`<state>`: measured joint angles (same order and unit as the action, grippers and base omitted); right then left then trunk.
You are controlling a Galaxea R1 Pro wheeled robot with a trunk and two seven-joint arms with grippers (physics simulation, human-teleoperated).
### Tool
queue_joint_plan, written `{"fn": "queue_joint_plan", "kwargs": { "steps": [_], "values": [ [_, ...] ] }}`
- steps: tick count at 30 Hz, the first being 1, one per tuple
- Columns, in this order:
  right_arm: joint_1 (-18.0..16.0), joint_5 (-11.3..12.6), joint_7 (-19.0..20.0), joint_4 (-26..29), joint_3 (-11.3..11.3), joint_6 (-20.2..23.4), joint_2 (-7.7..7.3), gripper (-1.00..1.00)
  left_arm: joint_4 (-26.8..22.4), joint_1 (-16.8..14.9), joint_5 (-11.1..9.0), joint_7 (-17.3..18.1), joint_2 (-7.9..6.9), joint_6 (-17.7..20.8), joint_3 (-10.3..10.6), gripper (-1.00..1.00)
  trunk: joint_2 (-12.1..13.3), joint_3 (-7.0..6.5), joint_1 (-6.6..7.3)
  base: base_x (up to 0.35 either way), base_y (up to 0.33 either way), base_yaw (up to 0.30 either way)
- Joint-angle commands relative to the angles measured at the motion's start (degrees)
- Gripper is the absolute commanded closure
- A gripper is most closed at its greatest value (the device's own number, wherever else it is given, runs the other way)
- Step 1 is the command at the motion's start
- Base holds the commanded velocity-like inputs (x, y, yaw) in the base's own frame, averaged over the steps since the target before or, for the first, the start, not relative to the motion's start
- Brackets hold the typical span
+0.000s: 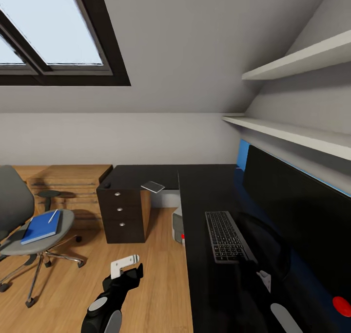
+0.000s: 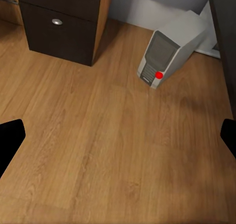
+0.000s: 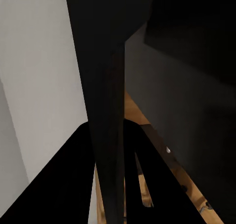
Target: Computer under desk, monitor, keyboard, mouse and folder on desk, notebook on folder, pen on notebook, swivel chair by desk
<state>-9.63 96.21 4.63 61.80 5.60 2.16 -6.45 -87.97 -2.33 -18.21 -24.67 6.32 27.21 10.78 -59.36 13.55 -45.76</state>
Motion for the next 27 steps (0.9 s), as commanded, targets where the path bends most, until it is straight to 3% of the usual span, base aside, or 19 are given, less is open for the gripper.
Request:
{"fn": "queue_joint_plan", "kwargs": {
  "steps": [1, 27],
  "values": [
    [0.0, 0.7, 0.5, 0.0, 0.1, 0.0, -0.05, 1.0, -0.1, 0.0, -0.6, -0.5, -0.01, 0.1, 0.1, -1.0, -0.1, 0.08, 0.0, 0.0, 0.0, 0.0],
    [0.0, 0.6, 0.5, 0.0, 0.1, -0.3, -0.05, 1.0, 0.3, 0.0, -0.5, -0.2, -0.08, 0.4, 0.4, -1.0, -0.1, 0.08, 0.0, 0.023, -0.022, 0.0]
  ]
}}
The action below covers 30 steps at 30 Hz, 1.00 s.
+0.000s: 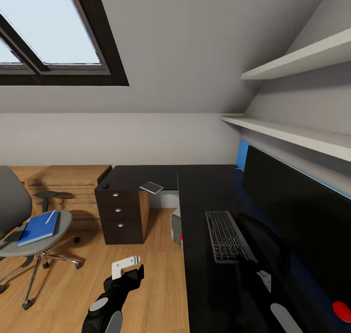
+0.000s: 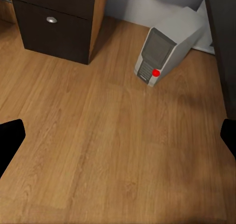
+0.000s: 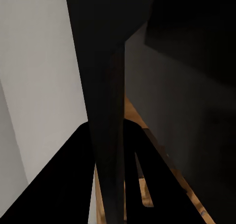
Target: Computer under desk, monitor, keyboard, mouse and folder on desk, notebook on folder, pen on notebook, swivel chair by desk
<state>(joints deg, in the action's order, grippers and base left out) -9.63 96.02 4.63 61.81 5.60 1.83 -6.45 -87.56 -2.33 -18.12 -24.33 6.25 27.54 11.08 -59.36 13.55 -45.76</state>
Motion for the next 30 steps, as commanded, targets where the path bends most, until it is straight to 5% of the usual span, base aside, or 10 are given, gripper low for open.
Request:
{"fn": "queue_joint_plan", "kwargs": {
  "steps": [1, 6, 7, 30],
  "values": [
    [0.0, 0.7, 0.5, 0.0, 0.1, 0.0, -0.05, 1.0, -0.1, 0.0, -0.6, -0.5, -0.01, 0.1, 0.1, -1.0, -0.1, 0.08, 0.0, 0.0, 0.0, 0.0],
    [0.0, 0.7, 0.5, 0.0, 0.1, 0.0, -0.05, 1.0, -0.1, 0.0, -0.6, -0.5, -0.01, 0.1, 0.1, -1.0, -0.1, 0.08, 0.0, 0.0, 0.0, 0.0],
    [0.0, 0.7, 0.5, 0.0, 0.1, 0.0, -0.05, -1.0, -0.1, 0.0, -0.6, -0.5, -0.01, 0.1, 0.1, -1.0, -0.1, 0.08, 0.0, 0.0, 0.0, 0.0],
    [0.0, 0.7, 0.5, 0.0, -0.1, 0.0, -0.14, -1.0, 0.0, 0.0, -0.8, -0.5, -0.27, 0.1, 0.0, -1.0, -0.1, 0.08, 0.0, -0.006, -0.033, 0.0]
  ]
}}
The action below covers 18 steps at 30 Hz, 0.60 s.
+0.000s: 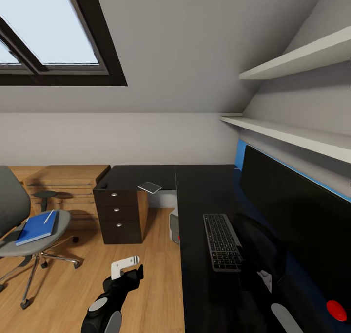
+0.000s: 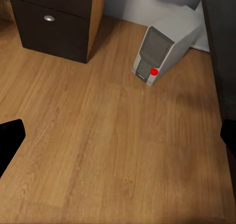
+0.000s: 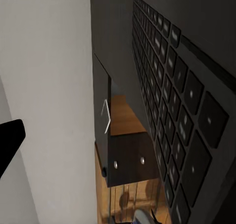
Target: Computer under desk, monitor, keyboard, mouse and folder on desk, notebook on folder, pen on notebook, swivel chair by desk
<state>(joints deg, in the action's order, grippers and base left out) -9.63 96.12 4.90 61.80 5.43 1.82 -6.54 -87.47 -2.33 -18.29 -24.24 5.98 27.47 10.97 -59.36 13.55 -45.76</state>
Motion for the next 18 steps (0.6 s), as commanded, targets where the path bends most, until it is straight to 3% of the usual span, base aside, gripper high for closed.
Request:
{"fn": "queue_joint_plan", "kwargs": {
  "steps": [1, 9, 15, 18],
  "values": [
    [0.0, 0.6, 0.2, 0.0, 0.1, 0.0, -0.06, -1.0, -0.1, 0.0, -0.6, -0.5, -0.01, 0.1, 0.1, -1.0, -0.1, 0.08, -0.01, -0.002, -0.012, 0.0],
    [0.0, 0.6, 0.2, 0.0, 0.2, 0.1, -0.16, -1.0, -0.5, 0.0, -0.6, -0.5, -0.01, 0.2, 0.0, -1.0, -0.1, 0.08, -0.01, 0.0, -0.003, 0.0],
    [0.0, 0.6, 0.2, 0.0, 0.2, 0.2, -0.23, -1.0, -2.4, 0.0, -3.2, -0.5, 0.13, 0.3, 0.0, -1.0, -2.5, 1.15, -1.32, 0.0, 0.0, 0.0],
    [0.0, 0.6, 0.2, 0.0, 0.2, 0.2, -0.23, -1.0, -2.4, 0.0, -3.3, -0.5, 0.09, 0.3, -0.2, -1.0, -3.7, 1.69, -1.98, 0.0, 0.0, 0.0]
  ]
}}
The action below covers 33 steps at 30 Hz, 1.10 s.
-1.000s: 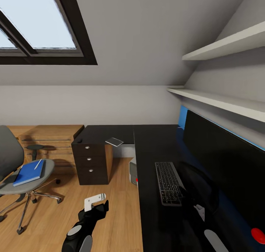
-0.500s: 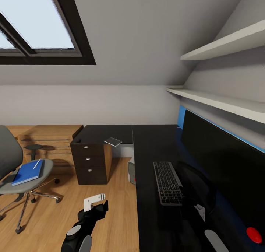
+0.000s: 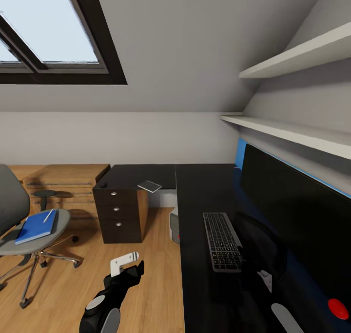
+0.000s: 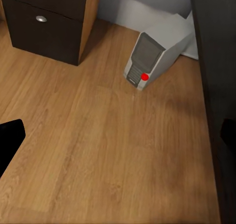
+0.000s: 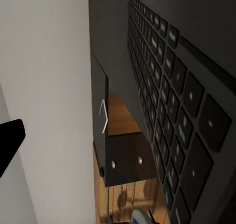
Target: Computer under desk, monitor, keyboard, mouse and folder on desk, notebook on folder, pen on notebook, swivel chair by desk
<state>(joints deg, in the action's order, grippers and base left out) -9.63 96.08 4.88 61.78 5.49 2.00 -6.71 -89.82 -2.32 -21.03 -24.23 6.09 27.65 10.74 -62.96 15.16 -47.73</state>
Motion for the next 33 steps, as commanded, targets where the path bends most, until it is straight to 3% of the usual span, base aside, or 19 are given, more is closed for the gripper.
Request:
{"fn": "queue_joint_plan", "kwargs": {
  "steps": [1, 15, 23, 33],
  "values": [
    [0.0, 0.6, 0.2, 0.0, 0.1, 0.0, -0.05, -1.0, -0.1, 0.0, -0.6, -0.6, -0.01, 0.1, 0.1, -1.0, -0.5, 0.26, -0.23, 0.0, 0.0, 0.0],
    [0.0, 0.7, -1.1, 0.0, 0.0, 0.0, -0.02, -1.0, -0.1, 0.0, -0.8, -0.6, -0.1, 0.1, -0.4, -1.0, -6.1, 2.77, -3.31, 0.0, 0.0, 0.0],
    [0.0, 0.9, -4.2, 0.0, 0.0, 0.1, 0.03, -1.0, 0.0, 0.0, -1.0, -0.6, -0.46, 0.1, -0.5, -1.0, -6.1, 2.77, -3.31, 0.0, 0.0, 0.0],
    [0.0, 1.0, -4.5, 0.0, 0.1, 0.2, 0.1, -1.0, -0.1, 0.0, -1.8, -0.6, -0.98, 0.1, -3.2, -1.0, -6.1, 2.77, -3.31, -0.195, 0.0, 0.0]
  ]
}}
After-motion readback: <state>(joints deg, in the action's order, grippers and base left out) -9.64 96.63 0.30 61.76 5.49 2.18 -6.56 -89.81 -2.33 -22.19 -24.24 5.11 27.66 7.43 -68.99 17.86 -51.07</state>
